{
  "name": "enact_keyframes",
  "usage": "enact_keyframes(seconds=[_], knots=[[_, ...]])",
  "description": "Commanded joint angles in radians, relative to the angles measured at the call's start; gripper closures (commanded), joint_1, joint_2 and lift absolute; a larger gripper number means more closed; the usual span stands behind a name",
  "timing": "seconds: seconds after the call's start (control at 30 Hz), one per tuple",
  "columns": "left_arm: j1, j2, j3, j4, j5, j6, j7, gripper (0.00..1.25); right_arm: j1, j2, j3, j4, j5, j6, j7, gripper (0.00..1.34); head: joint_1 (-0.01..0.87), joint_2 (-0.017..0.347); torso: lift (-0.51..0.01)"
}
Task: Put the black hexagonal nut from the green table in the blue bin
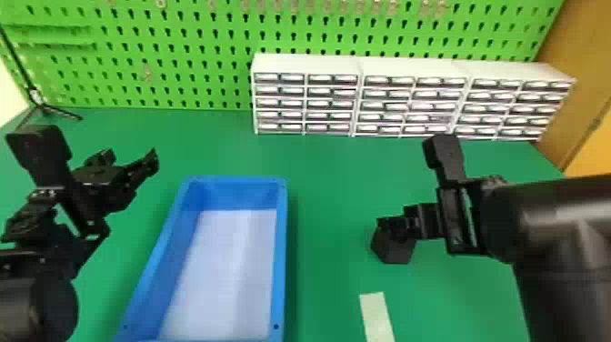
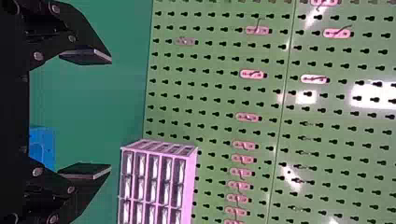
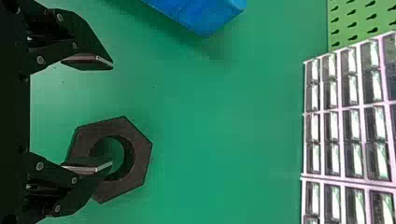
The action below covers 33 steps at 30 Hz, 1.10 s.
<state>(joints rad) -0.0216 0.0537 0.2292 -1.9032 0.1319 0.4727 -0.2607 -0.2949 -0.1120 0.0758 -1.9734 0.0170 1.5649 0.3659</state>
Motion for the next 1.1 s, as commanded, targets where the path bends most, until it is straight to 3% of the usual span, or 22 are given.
enact_keyframes(seconds=[0.0,1.07], knots=[[-0.001,0.0,-0.002,0.003,0.002,0.0,0.0,0.43,-0.024,-0.005,0.019,0.038,0.0,-0.013,0.001,0.52,0.692,0.008,-0.097],[-0.003,0.0,-0.005,0.007,0.003,0.001,0.0,0.43,-0.058,-0.014,0.045,0.191,-0.022,-0.109,0.001,0.53,0.692,0.008,-0.097]])
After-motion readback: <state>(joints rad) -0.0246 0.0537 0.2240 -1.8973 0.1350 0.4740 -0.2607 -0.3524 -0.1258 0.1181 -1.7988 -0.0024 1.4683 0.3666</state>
